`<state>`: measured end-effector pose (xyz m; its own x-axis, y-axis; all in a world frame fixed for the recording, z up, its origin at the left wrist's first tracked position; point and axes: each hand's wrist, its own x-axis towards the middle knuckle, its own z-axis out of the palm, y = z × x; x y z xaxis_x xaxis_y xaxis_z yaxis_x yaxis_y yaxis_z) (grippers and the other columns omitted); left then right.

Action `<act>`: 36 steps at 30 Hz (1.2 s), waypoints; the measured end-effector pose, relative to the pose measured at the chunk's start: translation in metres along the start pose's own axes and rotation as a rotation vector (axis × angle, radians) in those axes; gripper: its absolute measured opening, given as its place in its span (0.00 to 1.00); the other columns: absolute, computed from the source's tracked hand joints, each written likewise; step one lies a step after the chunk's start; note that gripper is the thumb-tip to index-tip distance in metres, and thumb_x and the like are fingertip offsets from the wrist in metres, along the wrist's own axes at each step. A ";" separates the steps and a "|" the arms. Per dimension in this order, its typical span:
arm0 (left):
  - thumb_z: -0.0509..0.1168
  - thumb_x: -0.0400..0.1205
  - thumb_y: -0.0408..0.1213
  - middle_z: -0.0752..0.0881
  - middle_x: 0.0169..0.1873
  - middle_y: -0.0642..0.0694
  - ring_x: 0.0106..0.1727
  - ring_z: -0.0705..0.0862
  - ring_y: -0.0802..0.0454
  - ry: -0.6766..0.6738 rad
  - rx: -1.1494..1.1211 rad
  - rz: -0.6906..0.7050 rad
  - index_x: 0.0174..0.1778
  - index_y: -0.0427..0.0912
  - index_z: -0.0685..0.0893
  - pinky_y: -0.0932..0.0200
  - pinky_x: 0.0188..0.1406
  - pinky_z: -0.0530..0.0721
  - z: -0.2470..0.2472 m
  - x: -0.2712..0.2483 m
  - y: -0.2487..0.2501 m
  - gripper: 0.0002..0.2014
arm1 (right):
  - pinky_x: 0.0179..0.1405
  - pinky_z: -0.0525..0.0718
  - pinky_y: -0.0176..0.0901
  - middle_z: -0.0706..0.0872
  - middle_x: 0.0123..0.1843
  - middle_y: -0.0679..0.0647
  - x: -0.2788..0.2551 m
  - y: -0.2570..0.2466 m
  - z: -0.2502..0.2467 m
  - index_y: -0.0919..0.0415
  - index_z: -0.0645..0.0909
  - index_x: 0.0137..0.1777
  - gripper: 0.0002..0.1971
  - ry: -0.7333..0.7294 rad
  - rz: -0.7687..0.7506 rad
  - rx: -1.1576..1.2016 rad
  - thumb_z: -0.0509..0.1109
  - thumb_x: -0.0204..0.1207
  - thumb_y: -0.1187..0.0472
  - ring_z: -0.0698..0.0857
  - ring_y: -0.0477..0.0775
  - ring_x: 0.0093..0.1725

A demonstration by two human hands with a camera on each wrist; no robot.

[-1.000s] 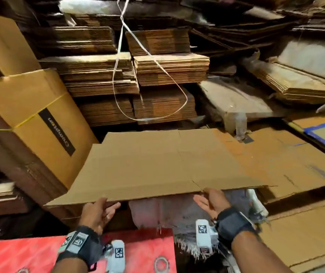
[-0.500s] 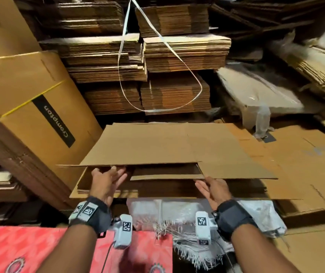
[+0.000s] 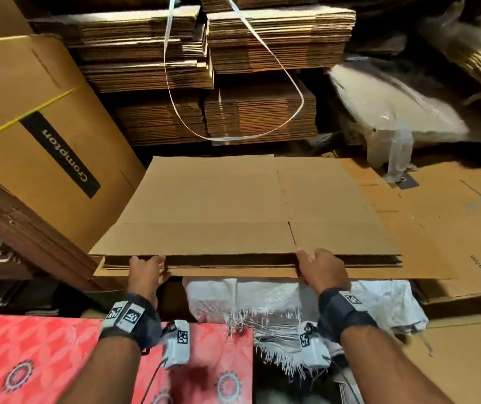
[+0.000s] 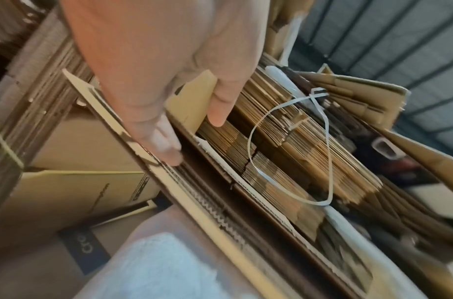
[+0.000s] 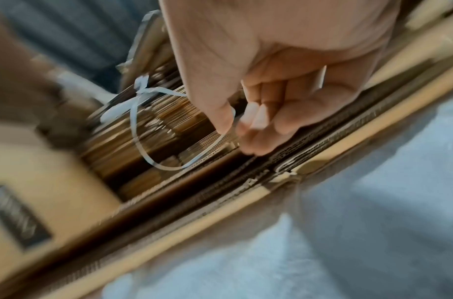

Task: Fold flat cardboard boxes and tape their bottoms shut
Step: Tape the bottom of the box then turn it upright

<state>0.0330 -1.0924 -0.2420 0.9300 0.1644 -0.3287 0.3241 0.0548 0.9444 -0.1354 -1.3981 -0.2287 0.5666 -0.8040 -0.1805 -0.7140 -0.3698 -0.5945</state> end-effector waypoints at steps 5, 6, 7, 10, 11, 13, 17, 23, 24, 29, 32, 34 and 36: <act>0.72 0.81 0.39 0.59 0.86 0.32 0.86 0.60 0.36 -0.027 0.989 0.653 0.87 0.34 0.59 0.40 0.82 0.65 -0.012 -0.018 -0.019 0.41 | 0.73 0.76 0.60 0.68 0.84 0.56 -0.024 0.010 0.018 0.53 0.64 0.81 0.32 0.074 -0.471 -0.294 0.61 0.84 0.36 0.70 0.57 0.80; 0.70 0.82 0.42 0.54 0.88 0.37 0.88 0.57 0.39 -0.110 1.132 0.766 0.89 0.40 0.55 0.38 0.82 0.63 -0.012 -0.024 -0.020 0.42 | 0.81 0.66 0.65 0.55 0.91 0.55 -0.028 0.012 0.024 0.53 0.55 0.88 0.38 -0.007 -0.525 -0.377 0.59 0.84 0.34 0.59 0.57 0.88; 0.67 0.84 0.45 0.51 0.90 0.42 0.89 0.54 0.43 -0.186 1.234 0.821 0.90 0.45 0.53 0.36 0.83 0.61 -0.012 -0.032 -0.020 0.42 | 0.85 0.57 0.66 0.46 0.92 0.53 -0.034 0.011 0.028 0.53 0.46 0.91 0.42 -0.089 -0.565 -0.438 0.56 0.85 0.33 0.50 0.56 0.91; 0.60 0.85 0.49 0.53 0.90 0.47 0.89 0.53 0.49 -0.287 1.267 0.806 0.90 0.49 0.53 0.38 0.84 0.58 -0.021 -0.049 -0.017 0.37 | 0.86 0.50 0.66 0.41 0.93 0.51 -0.063 0.002 0.035 0.53 0.40 0.91 0.43 -0.173 -0.643 -0.447 0.53 0.86 0.33 0.42 0.53 0.91; 0.59 0.86 0.49 0.55 0.89 0.48 0.89 0.54 0.50 -0.301 1.234 0.795 0.90 0.48 0.55 0.39 0.85 0.57 -0.027 -0.058 -0.015 0.36 | 0.86 0.51 0.67 0.41 0.93 0.50 -0.078 -0.001 0.036 0.53 0.41 0.92 0.42 -0.177 -0.659 -0.415 0.54 0.87 0.34 0.42 0.52 0.91; 0.60 0.86 0.46 0.59 0.88 0.49 0.88 0.55 0.52 -0.318 1.196 0.795 0.89 0.48 0.57 0.40 0.85 0.56 -0.046 -0.077 -0.018 0.34 | 0.87 0.55 0.67 0.44 0.93 0.50 -0.110 -0.009 0.040 0.53 0.45 0.92 0.41 -0.161 -0.683 -0.367 0.55 0.87 0.35 0.44 0.52 0.91; 0.54 0.82 0.52 0.64 0.87 0.49 0.88 0.59 0.52 -0.312 1.131 0.805 0.88 0.47 0.63 0.38 0.83 0.61 -0.115 -0.113 -0.038 0.35 | 0.86 0.58 0.65 0.49 0.93 0.49 -0.187 -0.024 0.060 0.52 0.52 0.90 0.39 -0.193 -0.782 -0.302 0.54 0.84 0.35 0.48 0.51 0.91; 0.54 0.81 0.54 0.71 0.83 0.48 0.83 0.68 0.48 -0.213 1.156 0.747 0.84 0.48 0.70 0.36 0.75 0.71 -0.270 -0.164 -0.078 0.33 | 0.82 0.65 0.68 0.58 0.91 0.53 -0.320 -0.041 0.124 0.54 0.63 0.88 0.41 -0.318 -0.953 -0.311 0.49 0.79 0.32 0.55 0.55 0.90; 0.54 0.82 0.54 0.71 0.83 0.48 0.83 0.69 0.48 -0.188 1.149 0.727 0.84 0.48 0.70 0.37 0.75 0.70 -0.298 -0.172 -0.082 0.33 | 0.81 0.67 0.68 0.61 0.90 0.54 -0.344 -0.044 0.137 0.55 0.65 0.87 0.40 -0.335 -0.978 -0.301 0.51 0.79 0.33 0.59 0.57 0.89; 0.52 0.82 0.55 0.75 0.80 0.47 0.81 0.72 0.46 -0.079 1.128 0.615 0.83 0.46 0.72 0.39 0.74 0.70 -0.451 -0.207 -0.101 0.33 | 0.74 0.76 0.69 0.70 0.86 0.58 -0.475 -0.069 0.194 0.57 0.73 0.82 0.35 -0.396 -1.113 -0.312 0.57 0.81 0.36 0.69 0.60 0.85; 0.54 0.81 0.54 0.76 0.79 0.48 0.78 0.74 0.47 -0.021 1.110 0.564 0.83 0.49 0.71 0.39 0.69 0.74 -0.547 -0.231 -0.109 0.32 | 0.75 0.75 0.69 0.69 0.87 0.56 -0.567 -0.085 0.227 0.55 0.71 0.83 0.35 -0.448 -1.177 -0.296 0.58 0.81 0.36 0.66 0.58 0.87; 0.57 0.80 0.52 0.81 0.75 0.48 0.74 0.77 0.48 0.033 1.098 0.571 0.79 0.46 0.76 0.41 0.65 0.79 -0.608 -0.251 -0.111 0.30 | 0.77 0.72 0.67 0.67 0.88 0.54 -0.627 -0.096 0.249 0.54 0.70 0.84 0.35 -0.500 -1.218 -0.291 0.57 0.81 0.36 0.64 0.56 0.88; 0.61 0.80 0.50 0.82 0.73 0.50 0.72 0.77 0.51 0.093 1.074 0.556 0.77 0.47 0.77 0.45 0.62 0.80 -0.668 -0.275 -0.113 0.28 | 0.80 0.69 0.68 0.65 0.89 0.52 -0.683 -0.107 0.268 0.54 0.69 0.84 0.37 -0.560 -1.260 -0.297 0.54 0.80 0.35 0.61 0.54 0.89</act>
<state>-0.3748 -0.4861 -0.2569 0.9862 -0.0219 0.1639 -0.0959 -0.8833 0.4589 -0.3353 -0.6844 -0.2520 0.9171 0.3984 0.0162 0.3684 -0.8311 -0.4165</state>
